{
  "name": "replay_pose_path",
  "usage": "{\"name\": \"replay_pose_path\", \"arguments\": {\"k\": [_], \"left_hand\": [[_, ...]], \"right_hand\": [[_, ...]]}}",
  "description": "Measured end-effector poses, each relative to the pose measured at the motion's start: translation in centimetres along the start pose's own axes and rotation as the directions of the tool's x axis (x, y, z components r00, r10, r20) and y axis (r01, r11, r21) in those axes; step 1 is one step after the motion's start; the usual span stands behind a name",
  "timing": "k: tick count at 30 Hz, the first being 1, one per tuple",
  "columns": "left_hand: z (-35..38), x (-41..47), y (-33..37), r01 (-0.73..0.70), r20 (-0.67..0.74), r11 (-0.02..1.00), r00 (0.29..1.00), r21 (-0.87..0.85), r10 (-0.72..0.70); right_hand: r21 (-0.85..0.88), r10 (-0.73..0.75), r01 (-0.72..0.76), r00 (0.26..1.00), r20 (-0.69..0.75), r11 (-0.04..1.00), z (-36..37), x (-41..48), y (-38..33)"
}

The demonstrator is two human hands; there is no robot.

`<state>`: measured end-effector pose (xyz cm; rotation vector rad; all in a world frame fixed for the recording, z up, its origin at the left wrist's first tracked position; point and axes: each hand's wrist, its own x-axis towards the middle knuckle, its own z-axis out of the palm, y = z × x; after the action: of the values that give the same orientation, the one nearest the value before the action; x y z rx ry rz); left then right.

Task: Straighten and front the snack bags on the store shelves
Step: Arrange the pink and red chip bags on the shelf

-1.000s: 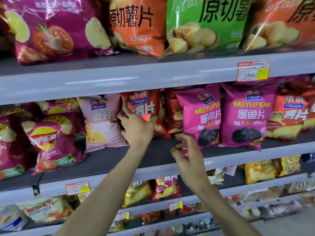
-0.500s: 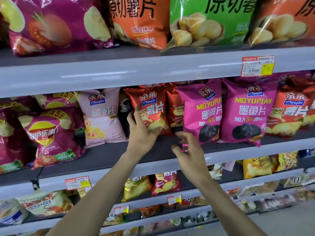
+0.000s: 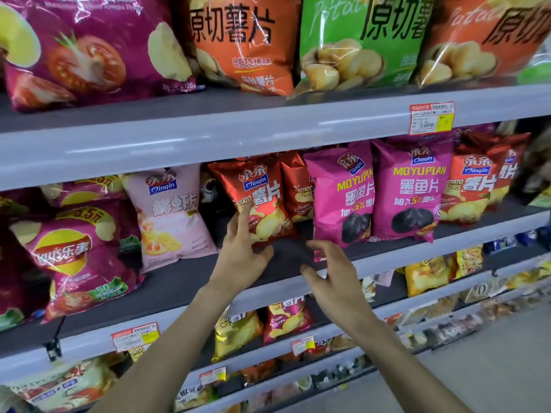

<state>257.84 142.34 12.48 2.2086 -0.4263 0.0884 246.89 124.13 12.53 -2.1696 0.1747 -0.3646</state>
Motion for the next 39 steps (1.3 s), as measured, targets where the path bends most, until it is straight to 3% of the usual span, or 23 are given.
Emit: {"name": "replay_pose_path", "arguments": {"k": [5, 11, 18, 22, 28, 32, 39], "left_hand": [[-0.4, -2.5, 0.4, -0.016, 0.044, 0.983, 0.999, 0.181, 0.008], [-0.4, -5.2, 4.0, 0.043, -0.01, 0.936, 0.999, 0.35, -0.042], [3.6, -4.7, 9.4, 0.076, -0.031, 0.918, 0.997, 0.389, -0.07], [6.5, -3.3, 12.1, 0.15, -0.081, 0.927, 0.988, 0.345, -0.13], [9.2, -0.8, 14.3, 0.216, -0.151, 0.941, 0.972, 0.259, -0.182], [10.5, 0.1, 15.0, 0.275, -0.193, 0.94, 0.952, 0.202, -0.237], [12.1, 2.0, 15.5, 0.354, -0.201, 0.928, 0.906, -0.116, -0.372]], "right_hand": [[-0.16, -0.047, 0.043, 0.999, -0.021, 0.986, -1.7, -0.2, 1.0], [-0.353, -0.157, 0.142, 0.987, -0.015, 0.925, -4.2, 1.0, 1.8], [-0.455, -0.295, 0.249, 0.955, -0.032, 0.855, -10.8, 2.6, 5.1], [-0.483, -0.385, 0.295, 0.918, -0.098, 0.825, -15.8, 4.8, 7.5], [-0.427, -0.35, 0.24, 0.915, -0.2, 0.872, -22.1, 7.6, 11.8], [-0.386, -0.31, 0.228, 0.936, -0.164, 0.894, -24.2, 8.4, 14.5], [-0.137, -0.148, 0.139, 0.987, -0.059, 0.981, -24.8, 9.3, 16.7]]}}
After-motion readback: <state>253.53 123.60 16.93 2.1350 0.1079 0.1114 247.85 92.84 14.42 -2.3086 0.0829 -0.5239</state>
